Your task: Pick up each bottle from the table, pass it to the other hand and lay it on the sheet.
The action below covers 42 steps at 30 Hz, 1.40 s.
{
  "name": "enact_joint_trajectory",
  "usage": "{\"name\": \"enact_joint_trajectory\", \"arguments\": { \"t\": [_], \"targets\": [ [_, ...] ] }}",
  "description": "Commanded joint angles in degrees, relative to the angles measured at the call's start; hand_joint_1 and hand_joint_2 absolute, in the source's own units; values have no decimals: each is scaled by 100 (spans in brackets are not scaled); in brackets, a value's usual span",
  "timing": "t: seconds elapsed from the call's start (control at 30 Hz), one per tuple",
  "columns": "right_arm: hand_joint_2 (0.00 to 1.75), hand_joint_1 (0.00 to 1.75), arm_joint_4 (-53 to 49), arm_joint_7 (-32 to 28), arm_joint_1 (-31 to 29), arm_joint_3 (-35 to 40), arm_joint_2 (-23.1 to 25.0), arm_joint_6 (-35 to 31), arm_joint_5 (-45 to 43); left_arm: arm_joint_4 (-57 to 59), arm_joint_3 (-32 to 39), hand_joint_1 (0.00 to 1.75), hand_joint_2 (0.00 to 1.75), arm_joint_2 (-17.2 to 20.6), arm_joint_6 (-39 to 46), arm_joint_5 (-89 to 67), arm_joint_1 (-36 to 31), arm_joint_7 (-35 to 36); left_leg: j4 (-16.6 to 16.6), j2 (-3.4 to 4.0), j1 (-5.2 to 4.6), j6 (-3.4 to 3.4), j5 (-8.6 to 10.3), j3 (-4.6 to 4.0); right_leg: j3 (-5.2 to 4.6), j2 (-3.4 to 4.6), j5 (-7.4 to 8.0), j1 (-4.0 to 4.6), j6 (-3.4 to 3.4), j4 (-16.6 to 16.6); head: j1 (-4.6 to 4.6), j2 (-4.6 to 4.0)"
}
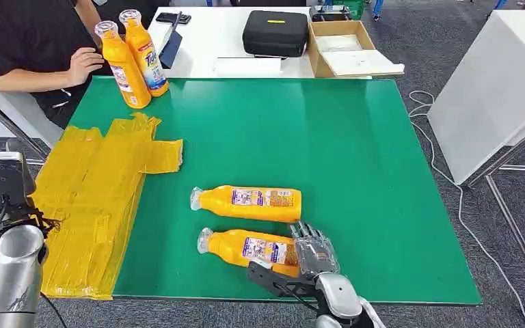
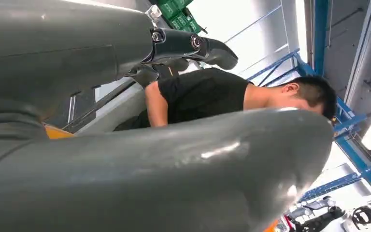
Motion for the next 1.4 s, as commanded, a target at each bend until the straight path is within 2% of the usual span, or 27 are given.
{"name": "enact_joint_trajectory", "arguments": {
  "t": [0.03,0.87,1.0,1.13,1.2,1.33,1.4],
  "targets": [
    [175,173,958,-165,-553,-252,303,126,12,195,10,0,0,-242,-31,-37,-179,9,-5,-5,-4,-4,0,18,20,-9,-2,-4,4,-5,2,0],
    [175,175,939,-385,-386,-329,195,137,-298,384,-111,0,0,-286,-104,85,-351,-11,-7,-22,-4,-5,0,34,36,-26,-7,-4,5,-10,2,0],
    [175,175,-59,-660,-285,-585,31,231,-1405,322,-54,0,0,-319,-577,892,-223,213,-5,-24,-5,-5,1,30,33,-27,-7,-5,5,-7,0,0],
    [175,175,-1404,-572,-489,-716,-226,449,-2332,199,69,0,0,-270,-1050,1828,-1,352,6,-8,-11,-5,-4,18,14,-12,-9,-11,5,9,0,0],
    [175,175,-1704,-551,-593,-735,-298,421,-2675,158,64,0,0,-253,-1132,2022,55,370,8,5,-12,-2,-3,-2,-6,2,-5,-13,5,12,4,0],
    [175,175,-2151,-588,-1282,-482,-826,153,-3708,66,-191,0,0,-140,-1275,2352,177,232,14,7,-11,-2,-3,-3,-5,5,-5,-12,7,14,2,0],
    [175,175,-2182,-510,-1452,-432,-930,131,-3907,81,-277,0,0,-111,-1235,2406,136,211,16,5,-13,-2,-3,-2,-4,3,-5,-14,8,16,2,0]
  ]
}}
